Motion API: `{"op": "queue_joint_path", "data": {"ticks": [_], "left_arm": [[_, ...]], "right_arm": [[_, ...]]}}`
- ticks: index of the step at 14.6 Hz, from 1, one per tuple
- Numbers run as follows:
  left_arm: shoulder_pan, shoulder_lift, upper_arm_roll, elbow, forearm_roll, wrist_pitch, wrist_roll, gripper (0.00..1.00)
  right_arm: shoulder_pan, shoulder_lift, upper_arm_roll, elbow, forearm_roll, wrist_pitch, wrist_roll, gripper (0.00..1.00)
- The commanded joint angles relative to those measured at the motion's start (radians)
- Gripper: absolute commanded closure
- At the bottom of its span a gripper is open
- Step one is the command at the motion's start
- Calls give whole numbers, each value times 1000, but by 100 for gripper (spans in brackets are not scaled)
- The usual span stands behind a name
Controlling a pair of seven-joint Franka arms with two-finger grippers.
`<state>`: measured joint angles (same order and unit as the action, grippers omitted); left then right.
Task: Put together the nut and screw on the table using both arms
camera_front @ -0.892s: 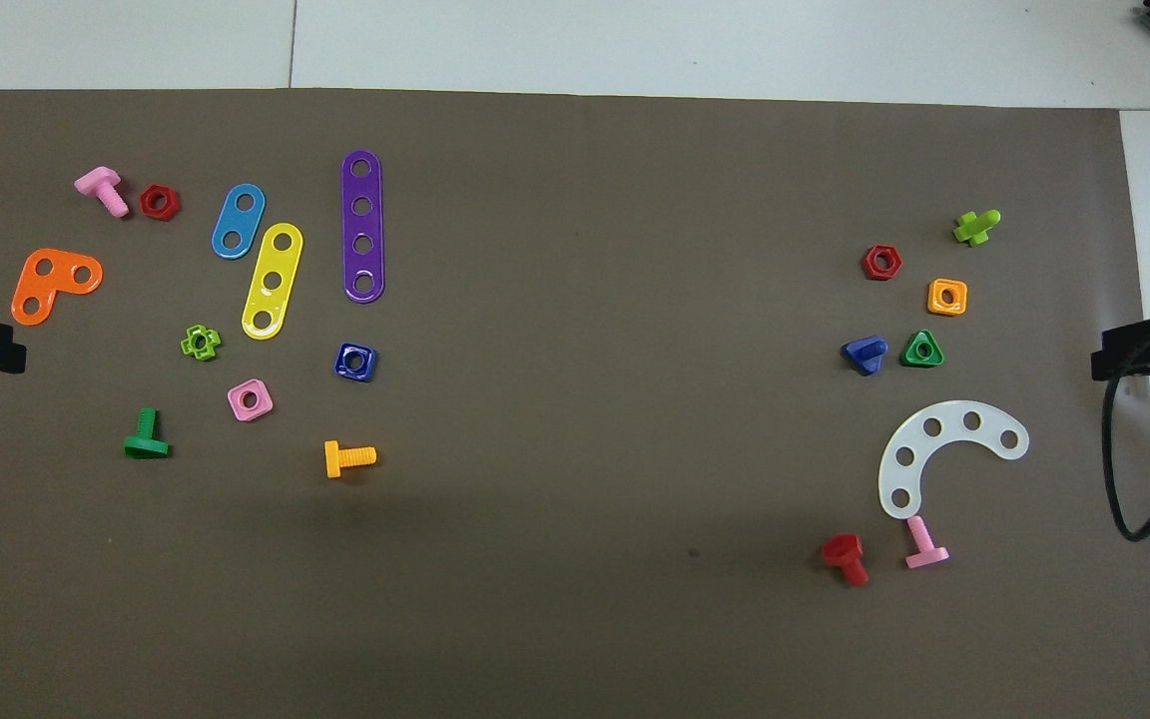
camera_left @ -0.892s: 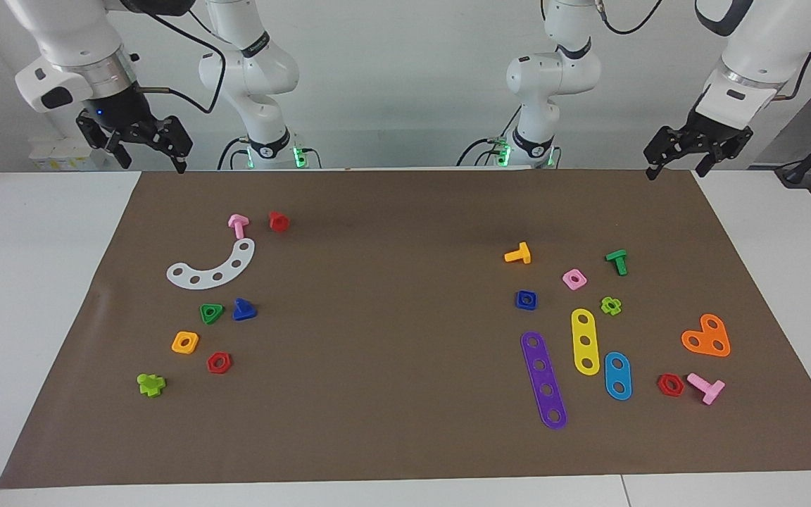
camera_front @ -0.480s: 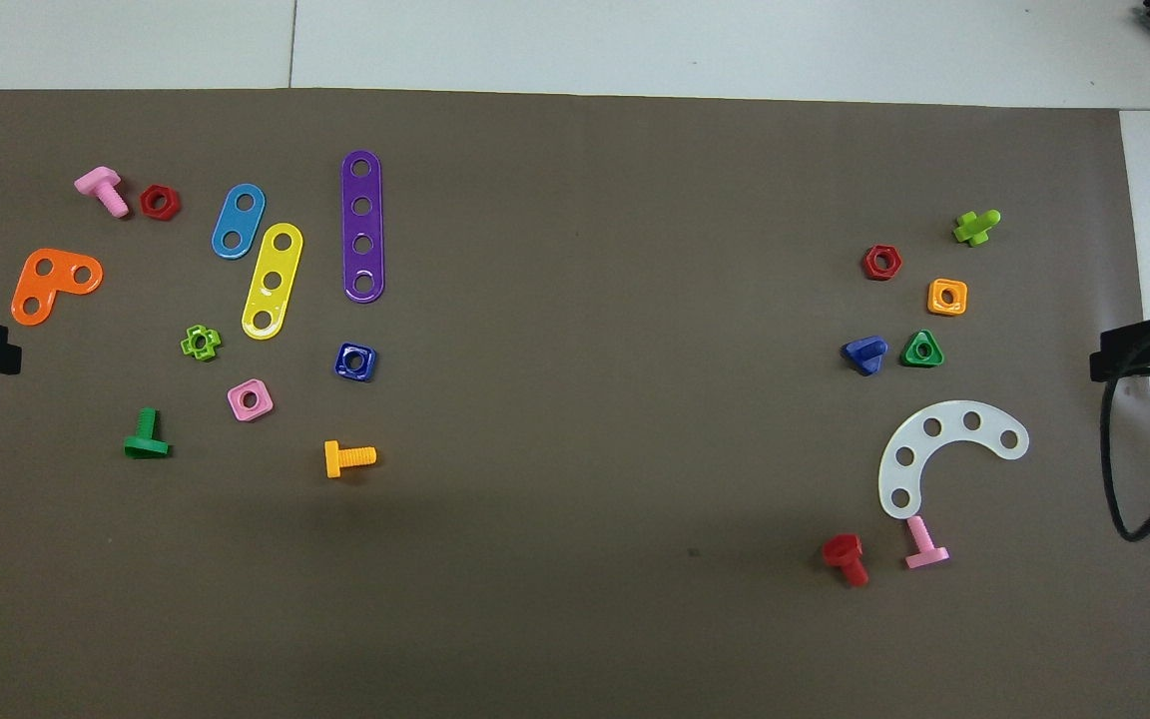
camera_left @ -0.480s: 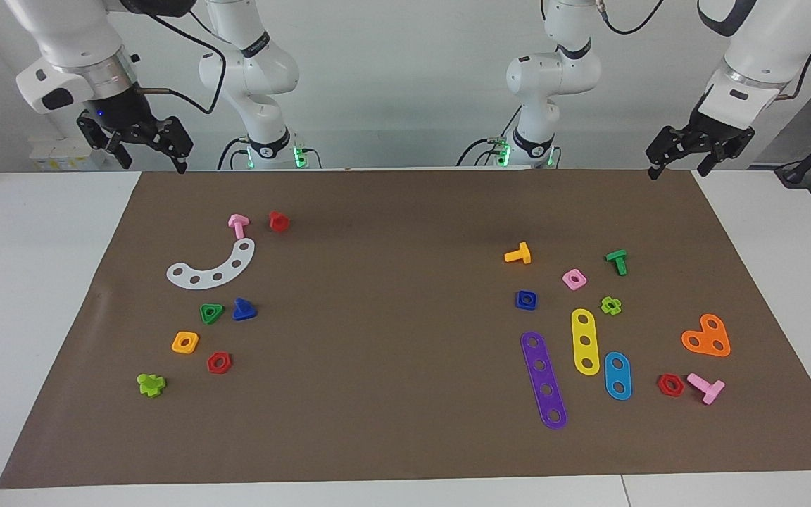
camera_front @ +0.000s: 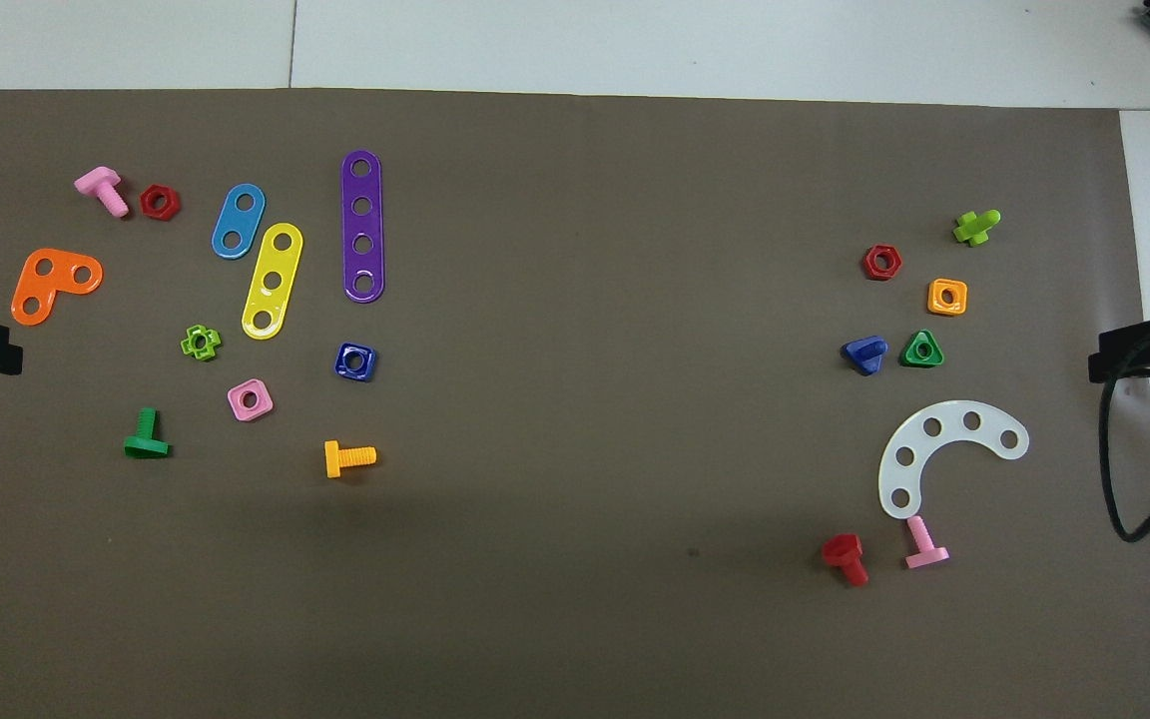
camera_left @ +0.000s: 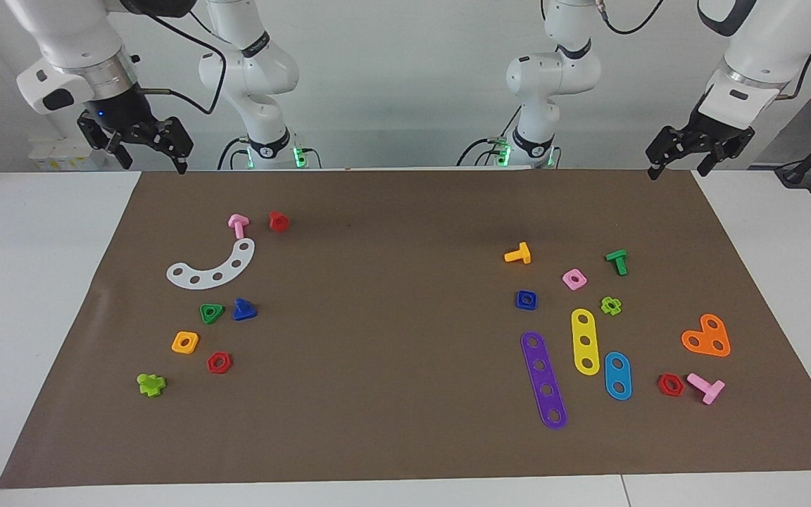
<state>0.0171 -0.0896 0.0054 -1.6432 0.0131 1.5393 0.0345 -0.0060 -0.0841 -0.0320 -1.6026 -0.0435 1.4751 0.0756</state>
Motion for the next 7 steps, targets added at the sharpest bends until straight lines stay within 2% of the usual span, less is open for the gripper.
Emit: {"op": "queue_joint_path", "data": {"ticks": [1,5,7], "left_arm": [[-16,-25,-4,-27,15,1,-5,0],[-16,-35,-2,-32,13,13,-16,0],[-9,-36,-2,-32,13,9,-15,0]], "right_arm": [[-8,-40,3,-59,40,48,-23,0],[-8,-39,3,-60,50,57,-42,0],[-11,-32,1,-57,50,91,-132,0]]}}
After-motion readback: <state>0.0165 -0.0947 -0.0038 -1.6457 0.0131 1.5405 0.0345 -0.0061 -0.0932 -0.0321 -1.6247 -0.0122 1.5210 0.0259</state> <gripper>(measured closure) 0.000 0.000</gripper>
